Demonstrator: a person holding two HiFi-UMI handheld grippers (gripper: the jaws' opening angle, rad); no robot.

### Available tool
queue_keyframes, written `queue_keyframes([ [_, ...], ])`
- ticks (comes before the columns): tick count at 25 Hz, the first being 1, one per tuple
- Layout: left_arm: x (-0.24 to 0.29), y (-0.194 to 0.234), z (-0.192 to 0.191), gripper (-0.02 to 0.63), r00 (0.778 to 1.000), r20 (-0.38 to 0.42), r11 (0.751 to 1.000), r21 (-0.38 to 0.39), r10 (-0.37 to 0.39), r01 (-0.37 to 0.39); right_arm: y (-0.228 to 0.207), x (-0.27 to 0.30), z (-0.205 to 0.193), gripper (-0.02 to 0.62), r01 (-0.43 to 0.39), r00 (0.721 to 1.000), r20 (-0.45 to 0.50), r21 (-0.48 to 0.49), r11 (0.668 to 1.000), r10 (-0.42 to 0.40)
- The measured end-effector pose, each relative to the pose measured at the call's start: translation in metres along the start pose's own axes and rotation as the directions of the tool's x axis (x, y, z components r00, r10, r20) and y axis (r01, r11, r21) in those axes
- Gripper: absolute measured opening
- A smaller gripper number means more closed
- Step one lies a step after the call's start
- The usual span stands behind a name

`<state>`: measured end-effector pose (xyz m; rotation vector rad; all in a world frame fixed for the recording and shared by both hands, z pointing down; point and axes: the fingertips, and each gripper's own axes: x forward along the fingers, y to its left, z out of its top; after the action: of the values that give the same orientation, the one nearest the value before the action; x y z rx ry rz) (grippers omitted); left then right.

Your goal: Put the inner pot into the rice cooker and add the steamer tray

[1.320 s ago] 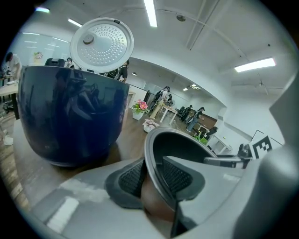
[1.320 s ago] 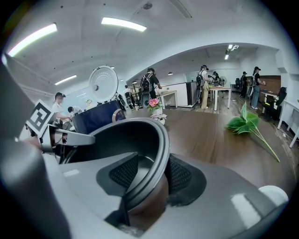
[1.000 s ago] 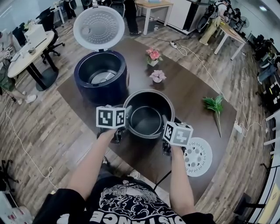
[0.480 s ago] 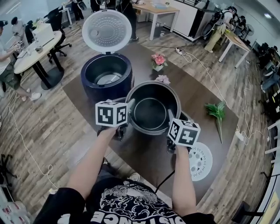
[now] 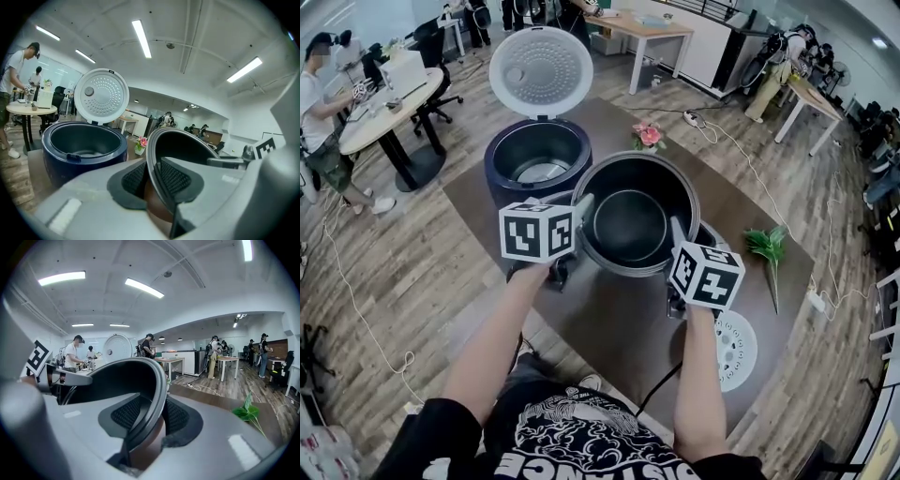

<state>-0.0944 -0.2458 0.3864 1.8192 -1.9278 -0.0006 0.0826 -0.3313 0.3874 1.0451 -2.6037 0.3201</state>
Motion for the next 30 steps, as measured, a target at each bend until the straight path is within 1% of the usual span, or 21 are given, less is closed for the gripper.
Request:
queue_keyframes([
  [7,-0.009,0.008,0.027,0.094,0.999,0.046,1.0,0.012,-0.018,0.017,0.015,0.001,0.03,0.136,0.004,0.998,0.055,-0.024,1.0,-0.003],
  [18,-0.009,0.02,0.083,0.094,0.991,0.097,0.995,0.047,-0.094,0.089,0.033,0.004,0.085,0.135,0.066,0.989,0.133,-0.052,0.996,-0.059],
  [26,-0.006,0.038,0.123,0.094,0.982,0.142,0.991,0.07,-0.126,0.117,0.05,0.02,0.12,0.135,0.089,0.981,0.177,-0.068,0.994,-0.076],
  [30,-0.007,0.05,0.139,0.094,0.979,0.161,0.99,0.078,-0.126,0.115,0.06,0.029,0.135,0.135,0.093,0.978,0.196,-0.077,0.993,-0.076],
])
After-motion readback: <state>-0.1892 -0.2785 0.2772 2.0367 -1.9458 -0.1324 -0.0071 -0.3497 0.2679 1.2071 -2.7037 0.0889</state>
